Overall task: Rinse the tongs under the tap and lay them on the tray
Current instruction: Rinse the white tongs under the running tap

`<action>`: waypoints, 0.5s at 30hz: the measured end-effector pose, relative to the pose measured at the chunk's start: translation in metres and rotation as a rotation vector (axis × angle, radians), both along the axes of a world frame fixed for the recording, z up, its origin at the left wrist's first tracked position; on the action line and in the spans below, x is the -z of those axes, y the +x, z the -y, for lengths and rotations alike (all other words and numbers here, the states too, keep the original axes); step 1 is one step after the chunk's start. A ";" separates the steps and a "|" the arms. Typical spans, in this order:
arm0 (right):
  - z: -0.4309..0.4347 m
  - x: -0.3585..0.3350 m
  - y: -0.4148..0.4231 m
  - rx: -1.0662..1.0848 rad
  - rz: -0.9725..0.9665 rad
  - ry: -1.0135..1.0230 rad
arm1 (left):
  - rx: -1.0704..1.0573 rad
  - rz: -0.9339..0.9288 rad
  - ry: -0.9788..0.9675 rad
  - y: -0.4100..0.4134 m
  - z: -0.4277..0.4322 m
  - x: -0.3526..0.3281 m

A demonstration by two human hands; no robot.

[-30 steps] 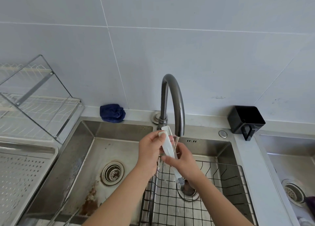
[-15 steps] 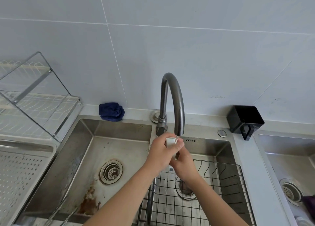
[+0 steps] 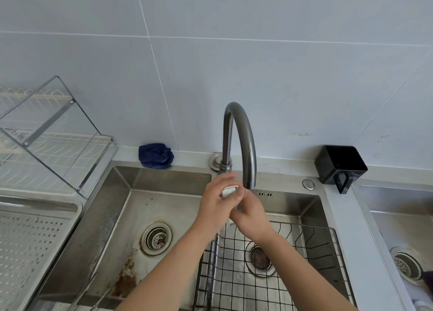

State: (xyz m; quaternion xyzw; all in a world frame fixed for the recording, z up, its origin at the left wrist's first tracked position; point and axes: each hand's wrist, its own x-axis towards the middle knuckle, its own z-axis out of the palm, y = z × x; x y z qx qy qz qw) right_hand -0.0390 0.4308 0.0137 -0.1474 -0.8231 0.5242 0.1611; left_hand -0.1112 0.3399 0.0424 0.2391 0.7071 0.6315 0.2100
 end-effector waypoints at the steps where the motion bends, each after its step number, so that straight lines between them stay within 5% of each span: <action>1: 0.000 -0.003 -0.002 -0.060 0.025 0.042 | 0.000 0.144 0.057 -0.002 0.002 -0.002; 6: -0.009 -0.011 -0.018 -0.196 0.268 0.388 | 0.008 0.798 0.285 -0.018 0.010 0.003; 11: 0.005 -0.013 -0.024 -0.181 0.298 0.421 | -0.230 0.964 0.318 -0.020 0.004 0.012; 15: -0.002 -0.002 -0.009 -0.078 0.371 0.384 | -0.204 1.086 0.481 -0.033 0.011 0.015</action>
